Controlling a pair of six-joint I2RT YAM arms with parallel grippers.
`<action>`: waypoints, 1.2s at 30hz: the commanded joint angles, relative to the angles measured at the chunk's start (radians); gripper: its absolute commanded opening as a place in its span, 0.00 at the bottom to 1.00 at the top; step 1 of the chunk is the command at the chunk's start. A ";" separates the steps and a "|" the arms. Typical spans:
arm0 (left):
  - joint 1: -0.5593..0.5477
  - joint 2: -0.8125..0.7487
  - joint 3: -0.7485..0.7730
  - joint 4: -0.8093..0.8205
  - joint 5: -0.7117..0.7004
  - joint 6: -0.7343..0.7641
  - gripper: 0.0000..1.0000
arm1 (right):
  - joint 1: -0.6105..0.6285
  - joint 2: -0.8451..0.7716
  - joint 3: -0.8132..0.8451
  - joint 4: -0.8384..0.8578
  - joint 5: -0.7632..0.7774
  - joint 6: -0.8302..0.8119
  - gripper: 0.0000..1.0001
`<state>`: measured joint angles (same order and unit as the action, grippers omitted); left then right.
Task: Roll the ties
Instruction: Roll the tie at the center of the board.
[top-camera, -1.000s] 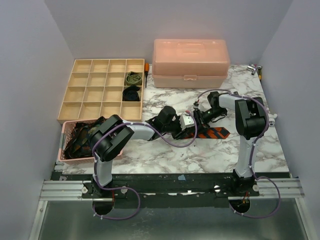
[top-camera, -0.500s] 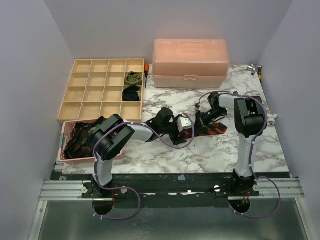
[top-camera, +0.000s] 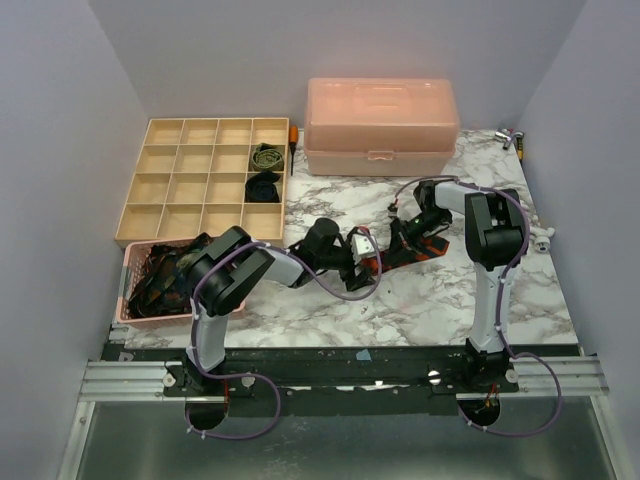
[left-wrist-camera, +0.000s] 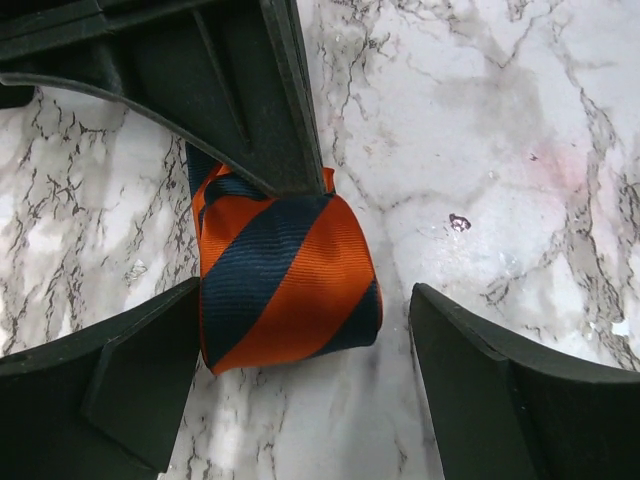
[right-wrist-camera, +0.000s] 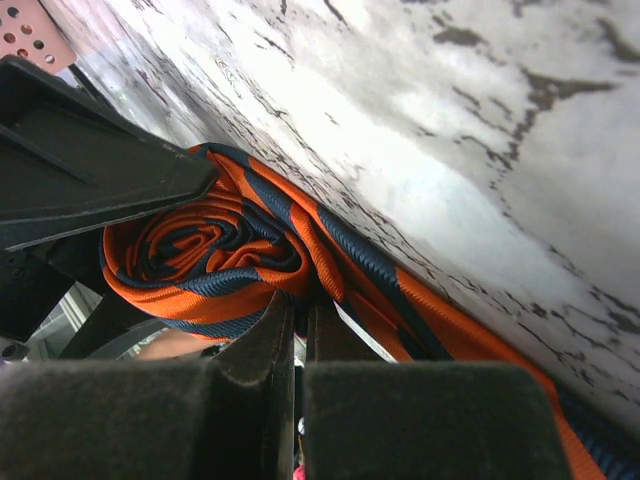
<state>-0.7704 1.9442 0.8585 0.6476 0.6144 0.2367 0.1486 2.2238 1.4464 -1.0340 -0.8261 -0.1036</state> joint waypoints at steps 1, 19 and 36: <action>-0.015 0.058 0.056 0.055 0.005 -0.013 0.79 | -0.003 0.112 -0.022 0.060 0.247 -0.005 0.00; -0.032 -0.016 0.013 -0.360 -0.029 -0.017 0.14 | 0.020 -0.334 -0.278 0.236 0.021 0.075 0.59; -0.032 0.015 0.053 -0.392 -0.071 -0.028 0.19 | 0.032 -0.210 -0.266 0.315 -0.217 0.127 0.36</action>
<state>-0.8047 1.9148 0.9169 0.4091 0.5831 0.2302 0.1699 1.9812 1.1698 -0.7395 -0.9733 0.0410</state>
